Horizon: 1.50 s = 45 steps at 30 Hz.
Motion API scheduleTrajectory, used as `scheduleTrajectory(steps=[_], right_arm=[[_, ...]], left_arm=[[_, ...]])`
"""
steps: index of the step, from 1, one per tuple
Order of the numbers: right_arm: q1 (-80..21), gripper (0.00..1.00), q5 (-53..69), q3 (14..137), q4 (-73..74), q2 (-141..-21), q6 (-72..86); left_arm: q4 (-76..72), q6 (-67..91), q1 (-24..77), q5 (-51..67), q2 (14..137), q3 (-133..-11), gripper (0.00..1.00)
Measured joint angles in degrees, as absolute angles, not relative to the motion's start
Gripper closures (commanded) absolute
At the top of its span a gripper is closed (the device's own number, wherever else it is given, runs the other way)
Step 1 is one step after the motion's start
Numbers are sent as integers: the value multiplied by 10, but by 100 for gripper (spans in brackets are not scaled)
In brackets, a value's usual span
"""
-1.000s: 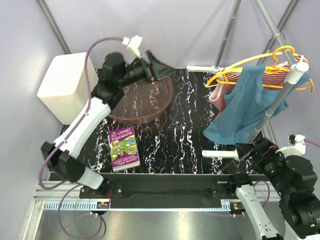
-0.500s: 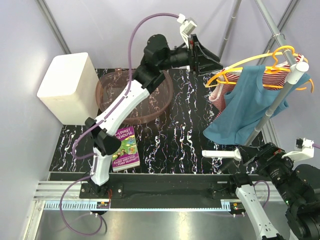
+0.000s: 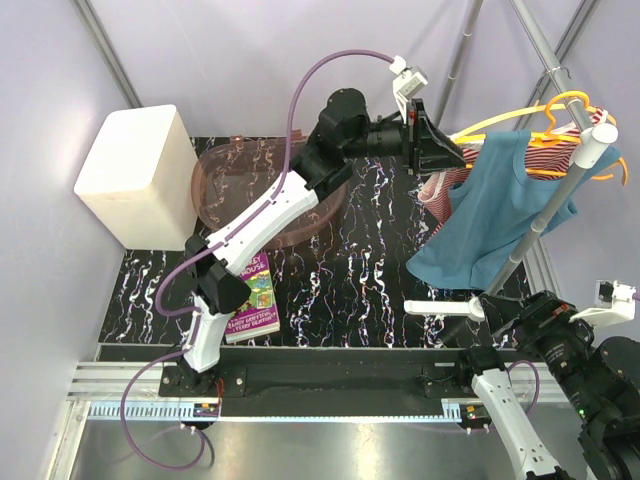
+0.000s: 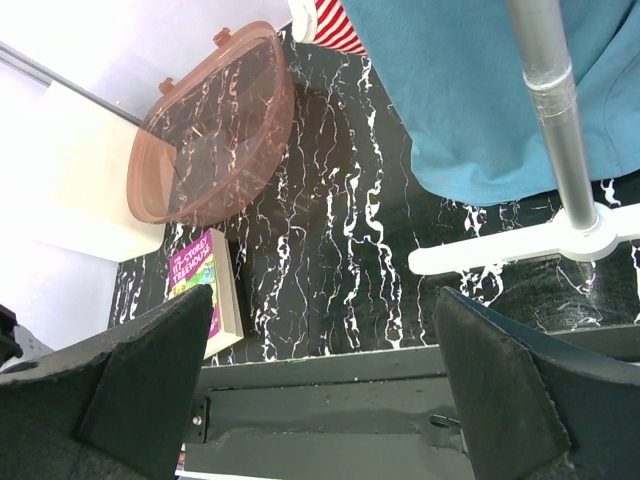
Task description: Remove the tank top from the hanger
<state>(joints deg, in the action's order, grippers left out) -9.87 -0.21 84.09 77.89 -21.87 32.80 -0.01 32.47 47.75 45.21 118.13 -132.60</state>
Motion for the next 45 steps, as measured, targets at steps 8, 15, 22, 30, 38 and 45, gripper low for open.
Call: scheduleTrajectory(steps=[8, 15, 22, 30, 38, 45], right_arm=[[-104, 0, -6, 853, 779, -214, 328], [-111, 0, -11, 863, 780, -208, 329], [-122, 0, -26, 874, 779, -206, 330], [-136, 0, -41, 876, 779, -203, 331], [-156, 0, -66, 893, 779, -186, 339], [-172, 0, -79, 898, 779, -170, 359]], left_arm=[[20, 289, 499, 428, 1181, -1325, 75], [44, 281, 505, 399, 1181, -1326, 33], [33, 349, 497, 372, 1181, -1326, 27], [-44, 473, 468, 368, 1181, -1328, 25], [-59, 484, 467, 372, 1181, -1337, 24], [-53, 465, 464, 373, 1199, -1357, 25]])
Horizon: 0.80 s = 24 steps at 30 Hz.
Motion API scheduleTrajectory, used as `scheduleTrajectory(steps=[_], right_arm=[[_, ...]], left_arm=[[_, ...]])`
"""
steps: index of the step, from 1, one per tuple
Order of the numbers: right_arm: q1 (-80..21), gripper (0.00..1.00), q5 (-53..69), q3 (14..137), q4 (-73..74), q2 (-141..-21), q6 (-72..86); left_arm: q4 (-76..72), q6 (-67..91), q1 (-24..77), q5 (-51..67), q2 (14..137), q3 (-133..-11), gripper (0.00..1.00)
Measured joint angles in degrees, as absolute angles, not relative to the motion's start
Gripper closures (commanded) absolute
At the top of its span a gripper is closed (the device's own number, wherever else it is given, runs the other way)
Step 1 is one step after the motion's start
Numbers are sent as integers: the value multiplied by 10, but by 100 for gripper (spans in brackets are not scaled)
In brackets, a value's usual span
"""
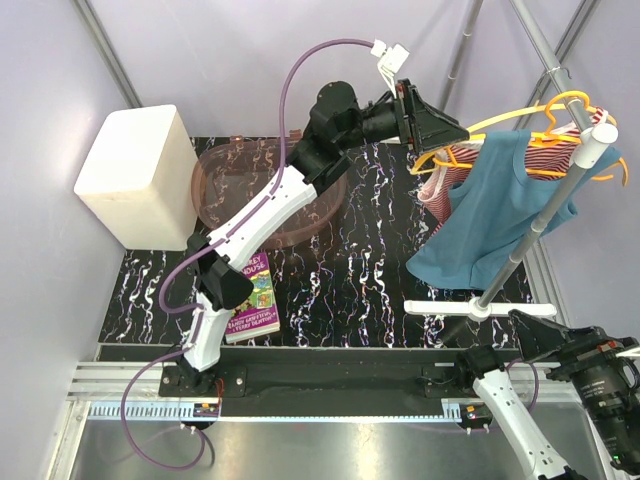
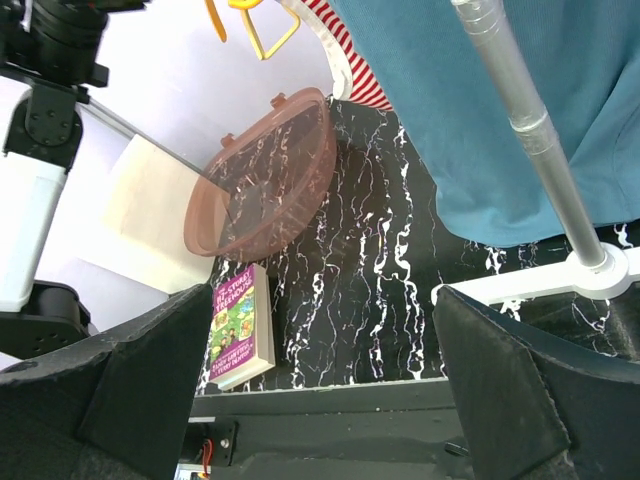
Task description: Remove the tank top from the hanger
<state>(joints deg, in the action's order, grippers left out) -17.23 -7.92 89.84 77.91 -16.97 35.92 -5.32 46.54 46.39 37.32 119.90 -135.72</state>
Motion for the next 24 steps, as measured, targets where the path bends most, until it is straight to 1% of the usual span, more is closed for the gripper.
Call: scheduleTrajectory(steps=[5, 8, 15, 19, 21, 23, 24], right_arm=[[-174, 1, -81, 900, 779, -168, 368], [-175, 0, -81, 900, 779, -168, 372], [-175, 0, -79, 891, 779, -168, 380], [-175, 0, -79, 890, 779, -168, 384], [-175, 1, -79, 890, 779, -168, 385], [-175, 0, -79, 890, 779, -168, 387], [-175, 0, -79, 890, 779, -168, 388]], left_arm=[[-10, 427, 464, 373, 1204, -1358, 26], [17, 396, 466, 372, 1204, -1358, 30], [83, 324, 487, 358, 1204, -1357, 46], [114, 282, 511, 330, 1204, -1353, 58], [128, 262, 524, 309, 1204, -1352, 60], [135, 247, 535, 294, 1204, -1353, 65], [137, 241, 539, 288, 1204, -1353, 71]])
